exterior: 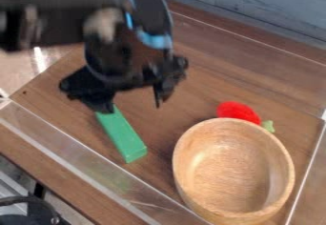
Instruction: Remove the green block from the brown bowl and put it on the table
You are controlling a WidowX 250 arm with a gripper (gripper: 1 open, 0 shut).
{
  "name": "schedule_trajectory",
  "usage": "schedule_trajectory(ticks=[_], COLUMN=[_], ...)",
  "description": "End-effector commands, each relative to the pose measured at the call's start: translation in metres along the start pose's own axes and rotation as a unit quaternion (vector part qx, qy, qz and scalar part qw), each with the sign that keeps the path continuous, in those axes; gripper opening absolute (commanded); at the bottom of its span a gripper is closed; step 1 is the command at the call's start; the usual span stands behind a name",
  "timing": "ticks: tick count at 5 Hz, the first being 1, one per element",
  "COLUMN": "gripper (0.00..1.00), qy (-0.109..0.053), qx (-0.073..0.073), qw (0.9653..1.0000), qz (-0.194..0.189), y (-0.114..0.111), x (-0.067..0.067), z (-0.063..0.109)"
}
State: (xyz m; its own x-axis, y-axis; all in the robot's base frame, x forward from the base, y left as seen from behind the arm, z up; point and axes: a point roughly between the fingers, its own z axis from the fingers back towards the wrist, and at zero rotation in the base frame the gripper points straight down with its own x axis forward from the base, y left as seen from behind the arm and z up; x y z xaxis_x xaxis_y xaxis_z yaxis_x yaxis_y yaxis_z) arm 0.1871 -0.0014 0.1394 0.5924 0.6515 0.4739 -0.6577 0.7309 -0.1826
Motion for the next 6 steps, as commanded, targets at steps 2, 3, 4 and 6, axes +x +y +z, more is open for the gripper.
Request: schedule_trajectory(ticks=[2,3,4,6], gripper=[0.0,0.0,0.0,0.0], qy=[0.024,0.035,0.049,0.074], qx=[-0.036,-0.046,-0.059,-0.093], qw=[0.9986,0.9971,0.994,0.9818], qz=[-0.03,-0.051,-0.077,-0.148], y=[-0.008,-0.011,-0.023,-0.047], x=[0.017,0.02,0.027,0.024], z=[-0.005,-0.005,-0.01,-0.017])
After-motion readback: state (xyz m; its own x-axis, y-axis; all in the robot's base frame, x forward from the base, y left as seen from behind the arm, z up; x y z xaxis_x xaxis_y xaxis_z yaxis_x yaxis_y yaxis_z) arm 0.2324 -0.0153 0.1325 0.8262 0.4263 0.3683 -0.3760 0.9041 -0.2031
